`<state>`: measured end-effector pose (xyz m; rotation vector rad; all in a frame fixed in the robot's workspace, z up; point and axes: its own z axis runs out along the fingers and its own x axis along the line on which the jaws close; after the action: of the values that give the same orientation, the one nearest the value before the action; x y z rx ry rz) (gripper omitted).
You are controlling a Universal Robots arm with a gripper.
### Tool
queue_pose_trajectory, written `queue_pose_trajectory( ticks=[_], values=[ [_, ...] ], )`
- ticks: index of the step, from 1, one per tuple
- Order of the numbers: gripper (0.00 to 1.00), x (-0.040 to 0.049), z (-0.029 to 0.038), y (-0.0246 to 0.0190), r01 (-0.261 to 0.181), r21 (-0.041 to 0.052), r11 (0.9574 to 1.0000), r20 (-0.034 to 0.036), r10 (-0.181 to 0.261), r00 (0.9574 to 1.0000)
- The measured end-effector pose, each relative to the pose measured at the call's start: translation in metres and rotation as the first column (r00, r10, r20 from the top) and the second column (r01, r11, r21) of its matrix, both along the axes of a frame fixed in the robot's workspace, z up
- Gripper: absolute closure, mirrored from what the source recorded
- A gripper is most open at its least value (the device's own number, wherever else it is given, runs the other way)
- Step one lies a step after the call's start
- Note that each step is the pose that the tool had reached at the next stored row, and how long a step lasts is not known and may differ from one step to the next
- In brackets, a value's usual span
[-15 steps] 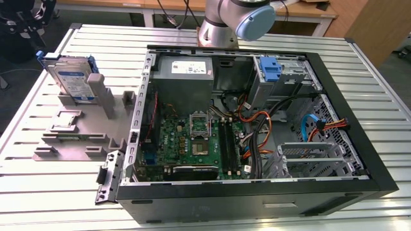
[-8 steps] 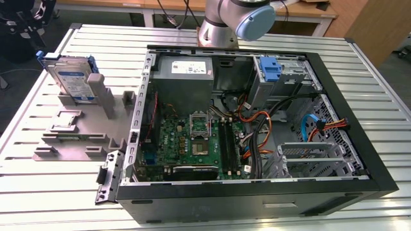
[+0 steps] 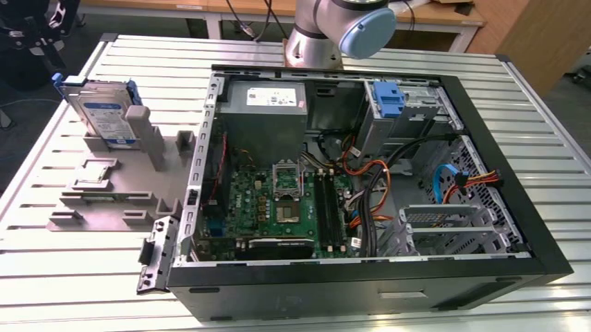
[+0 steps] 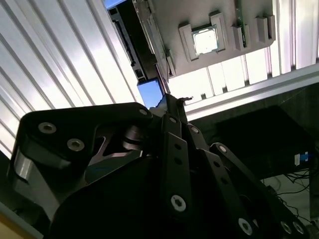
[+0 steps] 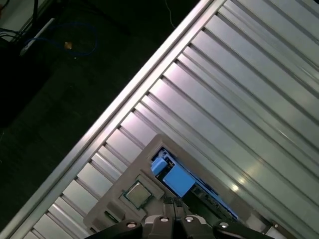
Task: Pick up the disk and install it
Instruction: 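Pick up the disk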
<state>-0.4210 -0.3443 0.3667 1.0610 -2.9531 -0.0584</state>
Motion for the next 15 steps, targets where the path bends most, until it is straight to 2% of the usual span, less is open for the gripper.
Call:
queue_pose_trajectory(
  ticks=[5, 11, 15],
  values=[
    [0.9, 0.0, -0.0002, 0.0, -0.029, 0.0, 0.9996, 0.0001, 0.029, 0.9996],
    [0.9, 0.0, -0.0014, 0.0, -0.039, -0.0003, 0.9992, 0.0061, 0.039, 0.9992],
    [0.9, 0.0001, -0.0022, 0.0, -0.078, -0.0003, 0.9969, 0.0063, 0.078, 0.9969]
  ],
)
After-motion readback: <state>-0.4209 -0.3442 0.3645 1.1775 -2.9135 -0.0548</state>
